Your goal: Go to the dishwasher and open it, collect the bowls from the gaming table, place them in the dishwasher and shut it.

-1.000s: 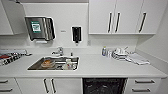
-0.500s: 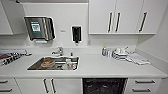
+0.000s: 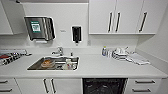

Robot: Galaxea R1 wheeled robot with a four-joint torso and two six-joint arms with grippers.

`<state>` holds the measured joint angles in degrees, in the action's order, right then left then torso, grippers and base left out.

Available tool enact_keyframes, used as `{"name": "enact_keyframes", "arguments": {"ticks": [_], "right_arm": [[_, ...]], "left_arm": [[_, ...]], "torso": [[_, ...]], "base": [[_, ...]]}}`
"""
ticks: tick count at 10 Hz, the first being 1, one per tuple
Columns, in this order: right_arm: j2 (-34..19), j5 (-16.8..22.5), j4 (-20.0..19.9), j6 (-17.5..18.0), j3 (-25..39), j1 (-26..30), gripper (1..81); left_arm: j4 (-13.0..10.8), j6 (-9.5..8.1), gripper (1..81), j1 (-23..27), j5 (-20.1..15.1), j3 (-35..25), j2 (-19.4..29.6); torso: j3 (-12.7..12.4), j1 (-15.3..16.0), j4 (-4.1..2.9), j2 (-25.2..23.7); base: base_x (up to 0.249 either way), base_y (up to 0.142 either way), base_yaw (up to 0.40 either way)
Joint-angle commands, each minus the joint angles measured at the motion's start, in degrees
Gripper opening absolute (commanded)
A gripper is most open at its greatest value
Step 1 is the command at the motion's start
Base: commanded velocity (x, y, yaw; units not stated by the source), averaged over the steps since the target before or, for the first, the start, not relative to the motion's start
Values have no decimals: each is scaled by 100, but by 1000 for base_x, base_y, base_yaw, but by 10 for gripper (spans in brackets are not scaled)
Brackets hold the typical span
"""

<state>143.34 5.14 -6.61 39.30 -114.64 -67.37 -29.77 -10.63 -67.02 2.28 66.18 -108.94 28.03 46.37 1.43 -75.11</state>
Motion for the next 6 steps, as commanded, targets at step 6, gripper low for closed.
{"name": "enact_keyframes", "arguments": {"ticks": [6], "right_arm": [[1103, -1218, 1170, -1847, -2246, -1178, 811]], "left_arm": [[885, -115, 811, -1124, -8, 4017, -2880]], "torso": [[0, 0, 0, 0]], "base": [[0, 0, 0]]}}
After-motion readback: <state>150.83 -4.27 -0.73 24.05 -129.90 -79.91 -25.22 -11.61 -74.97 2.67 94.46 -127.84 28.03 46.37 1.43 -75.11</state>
